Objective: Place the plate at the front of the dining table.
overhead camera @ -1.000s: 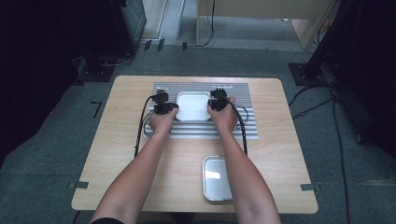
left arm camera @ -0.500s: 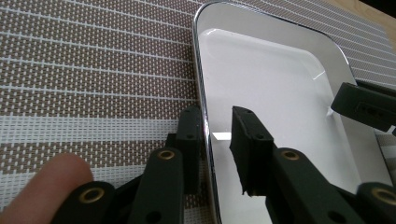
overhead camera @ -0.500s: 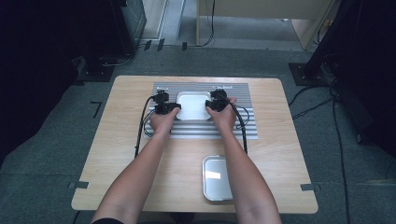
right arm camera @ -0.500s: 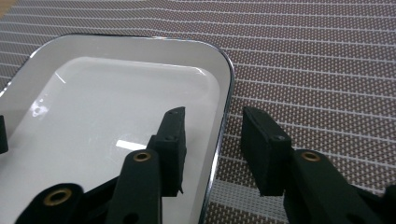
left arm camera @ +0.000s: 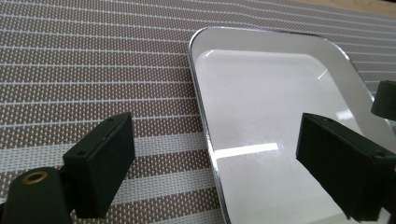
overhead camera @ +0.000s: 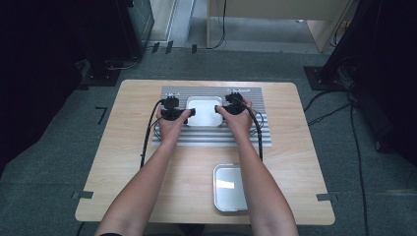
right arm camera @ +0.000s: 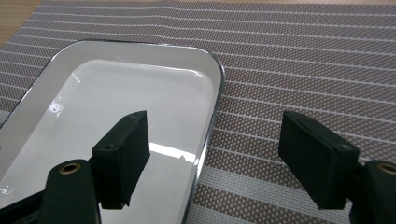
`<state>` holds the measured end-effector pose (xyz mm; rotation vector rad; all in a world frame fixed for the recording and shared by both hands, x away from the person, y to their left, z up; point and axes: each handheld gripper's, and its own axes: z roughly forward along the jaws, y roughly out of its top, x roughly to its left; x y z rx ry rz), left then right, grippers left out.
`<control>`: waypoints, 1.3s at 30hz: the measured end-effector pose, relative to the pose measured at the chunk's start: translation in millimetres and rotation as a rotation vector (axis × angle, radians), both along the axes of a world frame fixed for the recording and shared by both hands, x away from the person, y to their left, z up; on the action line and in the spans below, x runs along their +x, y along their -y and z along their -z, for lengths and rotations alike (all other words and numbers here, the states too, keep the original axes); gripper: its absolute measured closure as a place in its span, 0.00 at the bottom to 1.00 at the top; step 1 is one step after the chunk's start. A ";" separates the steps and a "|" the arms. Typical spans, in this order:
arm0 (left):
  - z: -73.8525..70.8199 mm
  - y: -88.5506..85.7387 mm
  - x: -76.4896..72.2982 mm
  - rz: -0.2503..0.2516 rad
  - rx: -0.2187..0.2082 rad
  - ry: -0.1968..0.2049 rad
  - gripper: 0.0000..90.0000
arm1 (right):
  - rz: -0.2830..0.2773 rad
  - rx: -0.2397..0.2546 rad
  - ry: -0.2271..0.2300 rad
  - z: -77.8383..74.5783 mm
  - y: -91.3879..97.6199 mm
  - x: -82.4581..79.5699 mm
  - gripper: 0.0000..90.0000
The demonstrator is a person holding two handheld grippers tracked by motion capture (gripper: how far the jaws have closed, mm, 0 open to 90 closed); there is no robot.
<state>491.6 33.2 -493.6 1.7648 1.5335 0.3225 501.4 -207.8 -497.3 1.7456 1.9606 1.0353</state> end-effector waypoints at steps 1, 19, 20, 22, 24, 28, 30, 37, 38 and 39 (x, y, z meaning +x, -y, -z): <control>-0.6 -1.1 -0.4 -0.006 -0.015 -0.001 0.12 | 0.006 0.002 0.006 -1.9 1.7 -1.9 0.28; 4.0 -17.7 -15.2 0.004 -0.031 0.022 0.12 | -0.057 -0.054 -0.005 3.9 16.4 -19.9 0.27; 3.9 -18.5 -16.0 0.006 -0.033 0.023 0.12 | -0.057 -0.053 -0.004 3.4 16.4 -21.0 0.27; 3.2 -20.3 -17.6 0.008 -0.032 0.027 0.12 | -0.060 -0.054 0.002 2.9 16.9 -23.1 0.27; 2.0 -22.4 -19.5 0.012 -0.034 0.033 0.12 | -0.061 -0.057 0.000 3.1 17.2 -25.2 0.27; -0.2 -25.2 -23.6 0.020 -0.024 0.045 0.12 | -0.066 -0.070 0.004 4.5 17.5 -30.1 0.27; -1.2 -26.9 -25.9 0.025 -0.018 0.055 0.12 | -0.070 -0.076 0.005 4.8 17.6 -32.9 0.27; 2.1 -33.7 -36.0 0.031 -0.024 0.063 0.12 | -0.073 -0.073 0.014 3.8 22.4 -45.0 0.27; 2.6 -34.2 -37.2 0.029 -0.020 0.064 0.12 | -0.071 -0.081 0.023 3.5 23.1 -47.4 0.27; 3.0 -35.0 -39.0 0.030 -0.017 0.066 0.12 | -0.074 -0.077 0.025 3.4 23.4 -48.9 0.27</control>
